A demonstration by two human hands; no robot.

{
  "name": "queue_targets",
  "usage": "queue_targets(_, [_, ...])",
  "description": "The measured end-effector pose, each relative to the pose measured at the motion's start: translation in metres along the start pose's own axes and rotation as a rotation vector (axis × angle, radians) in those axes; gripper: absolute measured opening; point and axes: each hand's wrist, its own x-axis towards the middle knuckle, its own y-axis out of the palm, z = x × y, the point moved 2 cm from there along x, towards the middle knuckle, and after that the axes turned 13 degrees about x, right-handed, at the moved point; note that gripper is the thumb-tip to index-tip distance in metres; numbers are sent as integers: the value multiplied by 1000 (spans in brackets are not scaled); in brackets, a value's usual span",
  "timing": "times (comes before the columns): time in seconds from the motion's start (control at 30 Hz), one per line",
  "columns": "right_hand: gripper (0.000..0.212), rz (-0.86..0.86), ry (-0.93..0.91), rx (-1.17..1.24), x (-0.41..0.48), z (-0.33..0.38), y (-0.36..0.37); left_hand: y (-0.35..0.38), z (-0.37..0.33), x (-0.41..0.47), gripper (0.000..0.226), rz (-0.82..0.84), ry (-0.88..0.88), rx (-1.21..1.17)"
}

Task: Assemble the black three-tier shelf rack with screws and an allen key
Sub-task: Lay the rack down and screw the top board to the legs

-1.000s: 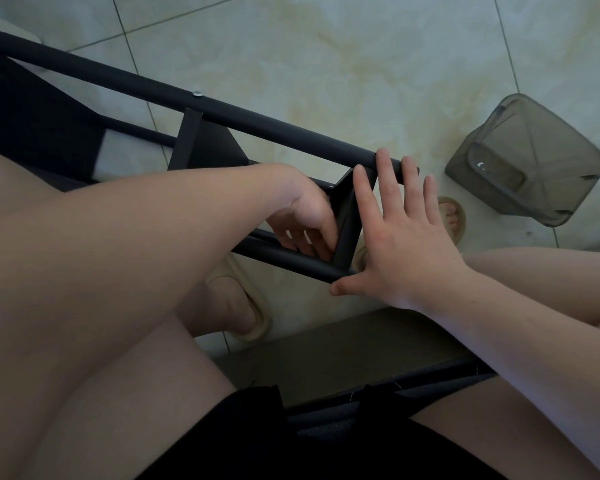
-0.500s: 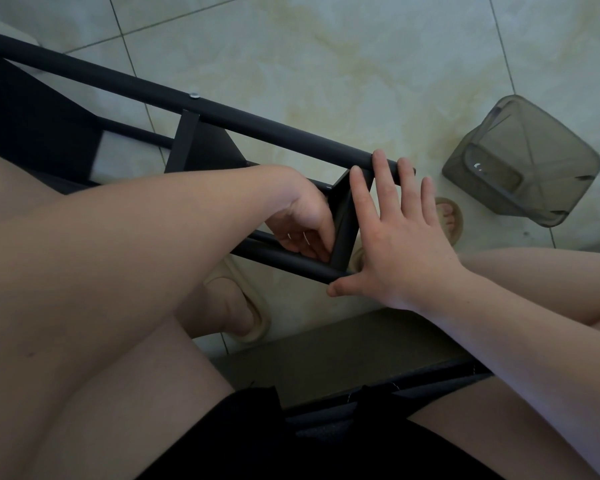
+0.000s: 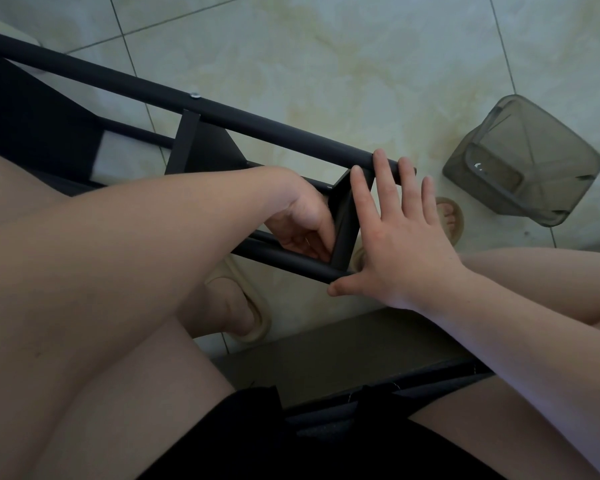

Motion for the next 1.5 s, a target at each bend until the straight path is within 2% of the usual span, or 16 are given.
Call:
queue_targets(0.3, [154, 1, 6, -14, 0, 0, 0, -1, 0, -2, 9, 27, 8, -19])
queue_targets(0.47, [154, 6, 5, -9, 0, 1, -1, 0, -2, 1, 8, -19, 15, 14])
queue_targets(0.67, [153, 25, 8, 6, 0, 2, -2, -1, -3, -2, 13, 22, 14, -41])
queue_targets(0.87, [154, 39, 14, 9, -1, 3, -3, 0, -2, -1, 6, -30, -2, 43])
queue_targets(1.03, [154, 40, 16, 10, -1, 3, -4, -1, -4, -3, 12, 4, -5, 42])
queue_targets(1.23, [154, 40, 15, 16, -1, 4, -4, -1, -3, -4, 6, -20, -9, 94])
queue_targets(1.5, [154, 45, 18, 21, -1, 4, -4, -1, -8, -5, 18, -15, -14, 61])
